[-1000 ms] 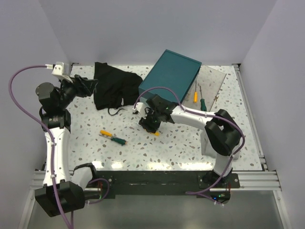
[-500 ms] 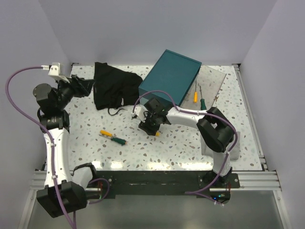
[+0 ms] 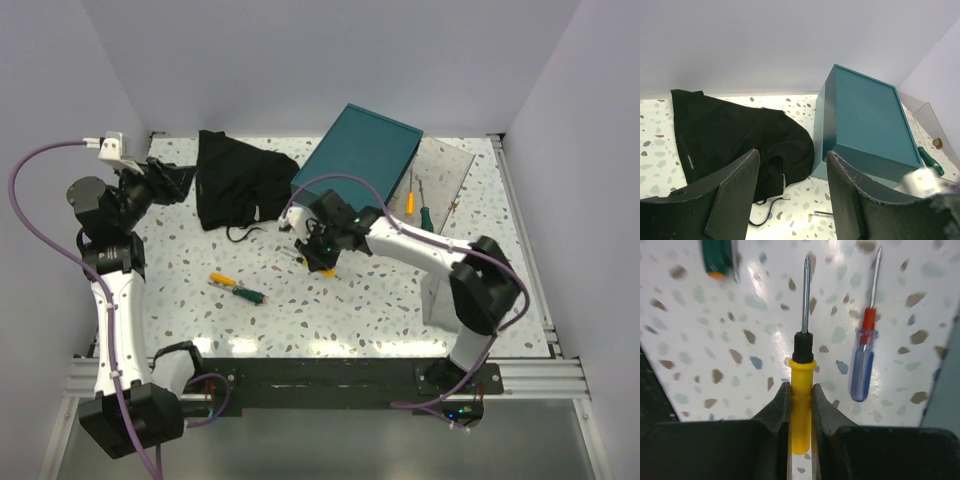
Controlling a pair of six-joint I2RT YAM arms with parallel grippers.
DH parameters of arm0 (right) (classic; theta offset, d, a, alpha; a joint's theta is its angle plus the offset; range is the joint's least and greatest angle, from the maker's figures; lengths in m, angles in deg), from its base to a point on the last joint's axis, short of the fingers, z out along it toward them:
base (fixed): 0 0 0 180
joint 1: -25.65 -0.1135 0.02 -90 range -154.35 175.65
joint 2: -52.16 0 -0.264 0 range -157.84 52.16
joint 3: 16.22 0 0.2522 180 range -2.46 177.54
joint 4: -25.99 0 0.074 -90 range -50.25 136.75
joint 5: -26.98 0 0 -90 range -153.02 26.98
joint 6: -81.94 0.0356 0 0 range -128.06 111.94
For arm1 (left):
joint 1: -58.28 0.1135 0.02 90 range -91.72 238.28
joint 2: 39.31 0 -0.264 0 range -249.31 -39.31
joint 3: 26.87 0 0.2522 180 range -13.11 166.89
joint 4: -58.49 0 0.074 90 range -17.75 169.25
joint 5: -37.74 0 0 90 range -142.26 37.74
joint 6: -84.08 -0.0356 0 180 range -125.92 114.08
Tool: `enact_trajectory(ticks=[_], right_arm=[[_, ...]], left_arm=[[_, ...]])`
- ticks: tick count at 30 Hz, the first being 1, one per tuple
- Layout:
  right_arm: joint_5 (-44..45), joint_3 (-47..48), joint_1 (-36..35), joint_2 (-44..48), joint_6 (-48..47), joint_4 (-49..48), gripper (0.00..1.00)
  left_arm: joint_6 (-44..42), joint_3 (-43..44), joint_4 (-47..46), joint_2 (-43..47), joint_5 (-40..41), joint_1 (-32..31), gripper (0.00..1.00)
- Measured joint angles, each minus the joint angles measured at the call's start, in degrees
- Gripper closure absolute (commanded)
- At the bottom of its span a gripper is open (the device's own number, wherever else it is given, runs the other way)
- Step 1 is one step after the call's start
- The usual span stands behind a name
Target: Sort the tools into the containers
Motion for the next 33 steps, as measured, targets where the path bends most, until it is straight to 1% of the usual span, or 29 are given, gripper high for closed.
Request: enact_trajectory(ticks=[3,5,6,8,11,12,15,18,20,21,22,23,26,30,33], right_arm=[[-2.10,7.28,1.31,6.93,7.63,1.49,1.00],[-2.03,11.93,4.46,12.24,14.36,0.28,1.00],[-1.51,13.18,7.08,14.95,17.55,-0.74,1.00],[1.81,14.14,15.19,21.14,24.28,-2.45,1.00],[9.42,13.46,27.34,25.81,32.11,-2.51,1.00],[11.76,13.00,31.39,26.18,34.84,-1.81,1.00],[15.10,11.72,39.87,24.11,41.05,1.68,1.00],[17.40,9.51,43.30,19.52,44.04,4.35,1.00],[17.94,8.55,43.56,16.13,45.00,6.69,1.00],[17.88,8.44,43.50,14.53,45.22,7.26,0.94],[17.86,8.41,43.47,13.09,45.35,7.45,0.80],[17.86,8.41,43.39,12.22,45.38,7.45,0.61],[17.92,8.76,43.32,10.25,45.59,7.85,0.44],[17.51,11.58,43.17,9.25,44.59,7.82,0.42],[16.13,14.27,41.81,9.49,41.88,5.49,0.41]], left_arm=[[0.96,0.00,-0.52,-0.85,-0.57,0.00,0.41],[1.05,0.00,-0.66,-1.44,-0.90,-0.04,0.42],[1.05,0.00,-0.68,-1.70,-0.96,-0.09,0.42],[1.01,0.00,-0.68,-2.12,-1.09,-0.26,0.42],[0.98,0.00,-0.70,-2.80,-1.14,-1.03,0.42],[0.98,0.00,-0.70,-3.04,-1.14,-1.29,0.42],[0.98,0.00,-0.72,-4.00,-1.29,-1.81,0.42],[0.98,0.00,-0.72,-4.74,-1.27,-2.01,0.42],[0.98,0.00,-0.72,-4.94,-1.27,-2.03,0.42],[0.98,0.00,-0.72,-4.94,-1.27,-2.03,0.42],[0.98,0.00,-0.72,-4.94,-1.27,-2.03,0.42],[0.98,0.00,-0.74,-4.94,-1.27,-2.03,0.42],[0.98,0.00,-0.74,-4.94,-1.27,-2.03,0.42],[0.68,0.00,-0.70,-4.90,-1.27,-2.03,0.42],[0.48,0.00,-0.68,-4.59,-1.25,-2.03,0.42]])
